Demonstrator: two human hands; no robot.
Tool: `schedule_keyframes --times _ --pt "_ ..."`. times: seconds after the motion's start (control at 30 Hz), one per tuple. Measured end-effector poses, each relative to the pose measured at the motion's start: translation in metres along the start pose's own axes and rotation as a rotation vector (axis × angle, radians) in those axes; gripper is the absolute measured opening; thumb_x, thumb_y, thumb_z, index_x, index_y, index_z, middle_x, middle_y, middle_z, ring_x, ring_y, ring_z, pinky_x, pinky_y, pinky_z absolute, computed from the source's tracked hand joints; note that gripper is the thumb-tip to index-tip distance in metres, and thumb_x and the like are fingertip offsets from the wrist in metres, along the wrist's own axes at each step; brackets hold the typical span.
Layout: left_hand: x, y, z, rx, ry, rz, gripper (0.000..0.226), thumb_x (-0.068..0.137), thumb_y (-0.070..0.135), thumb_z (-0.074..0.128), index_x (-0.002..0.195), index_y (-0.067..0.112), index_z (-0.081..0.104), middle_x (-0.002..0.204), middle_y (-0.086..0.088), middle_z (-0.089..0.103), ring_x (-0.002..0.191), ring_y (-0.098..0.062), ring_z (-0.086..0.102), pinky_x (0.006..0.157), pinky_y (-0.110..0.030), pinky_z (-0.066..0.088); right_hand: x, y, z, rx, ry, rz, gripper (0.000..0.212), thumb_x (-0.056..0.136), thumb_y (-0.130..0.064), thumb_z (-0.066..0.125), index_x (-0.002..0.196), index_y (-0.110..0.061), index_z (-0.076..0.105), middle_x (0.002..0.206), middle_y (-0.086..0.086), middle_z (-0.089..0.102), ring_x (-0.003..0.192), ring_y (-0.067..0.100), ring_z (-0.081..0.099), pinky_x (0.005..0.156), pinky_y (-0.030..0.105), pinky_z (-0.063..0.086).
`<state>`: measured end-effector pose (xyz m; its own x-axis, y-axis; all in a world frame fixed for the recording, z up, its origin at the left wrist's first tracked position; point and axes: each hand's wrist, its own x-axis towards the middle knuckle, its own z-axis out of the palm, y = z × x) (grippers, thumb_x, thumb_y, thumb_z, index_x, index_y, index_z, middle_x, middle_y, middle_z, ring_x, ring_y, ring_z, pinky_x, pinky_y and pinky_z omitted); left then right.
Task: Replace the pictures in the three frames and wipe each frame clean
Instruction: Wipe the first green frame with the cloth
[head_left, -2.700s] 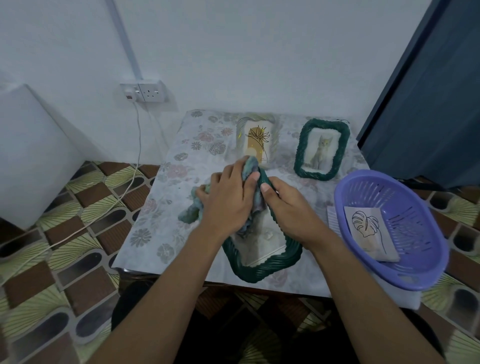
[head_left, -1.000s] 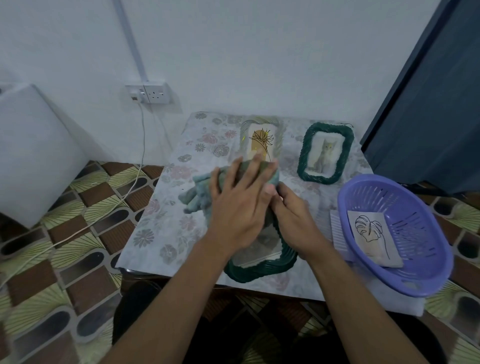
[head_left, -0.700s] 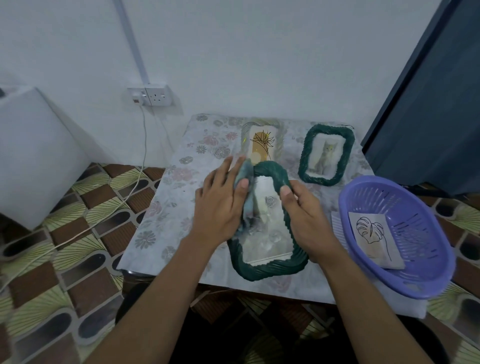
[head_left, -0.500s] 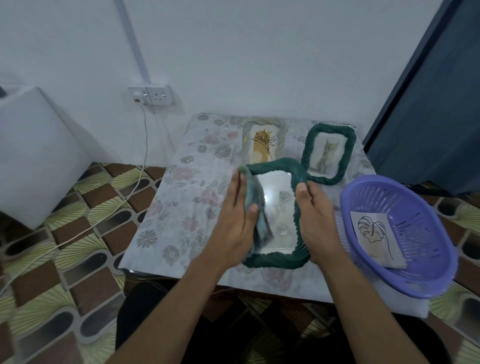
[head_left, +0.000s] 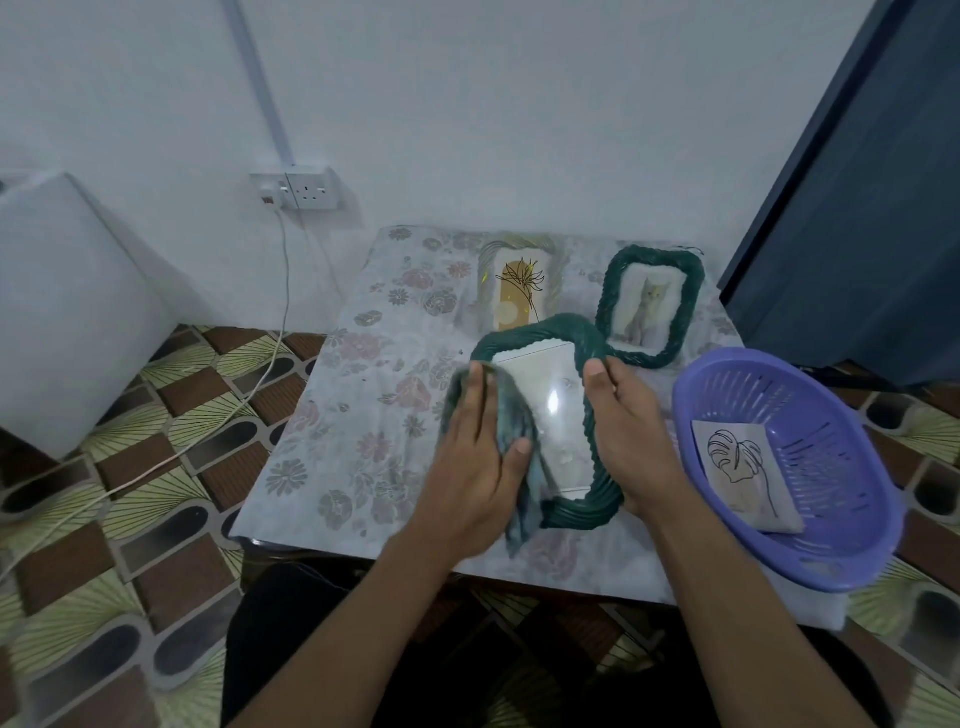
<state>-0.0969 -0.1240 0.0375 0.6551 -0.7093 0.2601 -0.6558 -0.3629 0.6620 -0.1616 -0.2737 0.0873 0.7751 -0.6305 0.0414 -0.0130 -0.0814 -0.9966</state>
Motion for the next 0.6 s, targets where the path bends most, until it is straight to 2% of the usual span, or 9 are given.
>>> schedule_keyframes --times 0.03,0.13,0.2,0.3,0.37,0.43,0.5,0.57,0.6 --pt "0.010 -0.001 -0.003 0.035 0.011 -0.018 0.067 0.105 0.045 0.020 0.154 0.015 -0.015 0.161 0.002 -0.025 0.149 -0.009 -0.020 0.124 -0.044 0.004 -0.002 -0.001 0.002 0.003 -0.024 -0.005 0.025 0.107 -0.029 0.043 0.100 -0.024 0.066 0.093 -0.004 0.072 0.087 0.018 0.066 0.079 0.032 0.054" --pt "0.035 -0.005 -0.017 0.060 0.057 -0.106 0.072 0.101 0.052 0.012 0.155 0.008 -0.009 0.163 -0.004 -0.017 0.149 -0.010 -0.019 0.124 -0.034 -0.004 -0.006 0.000 0.007 0.013 -0.092 -0.041 0.029 0.104 -0.039 0.045 0.108 -0.019 0.065 0.102 0.025 0.065 0.087 0.047 0.058 0.080 0.053 0.053" --pt "0.046 -0.006 -0.026 -0.043 0.099 -0.198 0.070 0.104 0.051 0.017 0.156 0.010 -0.003 0.165 -0.004 -0.005 0.150 -0.010 -0.007 0.123 -0.029 -0.003 -0.008 0.002 0.009 0.030 -0.110 -0.031 0.033 0.100 -0.046 0.046 0.108 -0.020 0.064 0.104 0.034 0.059 0.087 0.053 0.055 0.080 0.061 0.051" --pt "0.049 0.002 -0.029 -0.232 0.115 -0.280 0.064 0.106 0.043 0.025 0.157 0.014 0.000 0.165 0.000 0.002 0.151 -0.011 0.004 0.122 -0.025 0.003 -0.010 0.001 0.014 0.077 -0.109 -0.019 0.035 0.094 -0.054 0.047 0.107 -0.027 0.065 0.114 0.040 0.052 0.101 0.062 0.049 0.081 0.072 0.046" --pt "0.046 0.007 -0.028 -0.298 0.084 -0.317 0.066 0.105 0.043 0.027 0.156 0.015 -0.005 0.166 0.000 0.000 0.151 -0.011 0.005 0.119 -0.020 0.004 -0.010 0.000 0.015 0.122 -0.058 -0.036 0.025 0.100 -0.046 0.047 0.103 -0.031 0.067 0.113 0.033 0.059 0.104 0.057 0.053 0.085 0.064 0.051" --pt "0.038 0.009 -0.026 -0.323 0.038 -0.284 0.070 0.104 0.043 0.028 0.156 0.015 -0.010 0.166 -0.001 -0.002 0.151 -0.011 0.004 0.120 -0.021 0.005 -0.004 0.003 0.010 0.168 0.027 -0.015 0.024 0.107 -0.030 0.044 0.101 -0.027 0.067 0.100 0.004 0.074 0.096 0.030 0.069 0.080 0.038 0.058" --pt "0.028 0.009 -0.022 -0.320 -0.035 -0.220 0.072 0.103 0.044 0.029 0.155 0.014 -0.011 0.165 0.000 -0.007 0.151 -0.007 -0.001 0.122 -0.023 0.003 0.002 0.001 0.003 0.174 0.080 0.010 0.024 0.107 -0.024 0.042 0.100 -0.026 0.065 0.089 -0.019 0.074 0.087 0.001 0.068 0.074 0.018 0.053" --pt "0.016 0.009 -0.017 -0.303 -0.102 -0.186 0.077 0.099 0.050 0.027 0.156 0.015 -0.010 0.166 0.001 -0.006 0.151 -0.007 0.000 0.124 -0.028 0.005 0.008 0.000 -0.003 0.176 0.125 0.019 0.025 0.108 -0.024 0.041 0.098 -0.025 0.064 0.082 -0.023 0.072 0.078 -0.006 0.065 0.070 0.015 0.050" --pt "0.010 0.009 -0.015 -0.317 -0.130 -0.176 0.078 0.098 0.054 0.027 0.157 0.016 -0.006 0.166 0.001 0.002 0.151 -0.007 0.006 0.124 -0.029 0.010 0.011 0.000 -0.006 0.192 0.146 0.024 0.025 0.108 -0.023 0.041 0.100 -0.024 0.065 0.082 -0.021 0.073 0.077 -0.005 0.066 0.069 0.016 0.051"
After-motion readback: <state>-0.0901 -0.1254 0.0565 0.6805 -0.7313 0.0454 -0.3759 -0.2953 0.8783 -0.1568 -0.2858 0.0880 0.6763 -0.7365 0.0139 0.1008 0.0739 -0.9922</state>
